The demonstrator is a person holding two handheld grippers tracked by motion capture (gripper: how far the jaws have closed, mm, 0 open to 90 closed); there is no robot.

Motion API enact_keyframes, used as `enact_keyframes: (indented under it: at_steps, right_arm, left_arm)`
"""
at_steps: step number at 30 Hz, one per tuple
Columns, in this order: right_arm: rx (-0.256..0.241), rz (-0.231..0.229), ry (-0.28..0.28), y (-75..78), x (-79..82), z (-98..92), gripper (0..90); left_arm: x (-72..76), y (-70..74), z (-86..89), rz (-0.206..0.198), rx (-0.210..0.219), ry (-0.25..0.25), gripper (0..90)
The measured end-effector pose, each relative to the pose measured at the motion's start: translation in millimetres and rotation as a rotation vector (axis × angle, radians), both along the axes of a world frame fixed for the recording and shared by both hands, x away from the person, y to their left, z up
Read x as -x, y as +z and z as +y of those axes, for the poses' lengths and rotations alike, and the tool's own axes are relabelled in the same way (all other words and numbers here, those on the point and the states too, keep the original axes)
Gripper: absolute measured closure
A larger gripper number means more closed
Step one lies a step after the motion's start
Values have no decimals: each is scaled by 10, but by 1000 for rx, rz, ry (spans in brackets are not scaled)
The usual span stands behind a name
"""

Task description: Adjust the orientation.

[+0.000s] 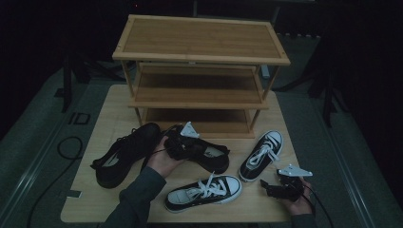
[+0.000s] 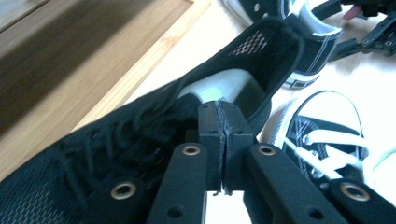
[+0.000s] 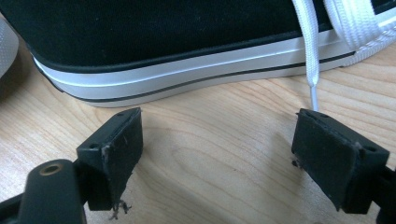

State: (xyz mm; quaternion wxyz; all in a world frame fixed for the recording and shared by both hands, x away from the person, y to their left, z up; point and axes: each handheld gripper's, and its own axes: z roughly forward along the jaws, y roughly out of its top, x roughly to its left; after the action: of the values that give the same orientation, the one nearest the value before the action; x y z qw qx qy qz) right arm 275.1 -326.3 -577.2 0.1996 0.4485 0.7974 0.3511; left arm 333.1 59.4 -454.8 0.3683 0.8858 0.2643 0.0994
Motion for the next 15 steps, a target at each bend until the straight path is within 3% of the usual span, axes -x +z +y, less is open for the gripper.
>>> enact_keyframes:
  at_steps: [11,15]
  right_arm:
    - [0,0,1,0,0,1,162]
    - [0,1,1,0,1,1,162]
  left_arm:
    - [-63,-113,-341,24,-29,-17,897]
    - [-62,-193,-434,37,-79,-24,897]
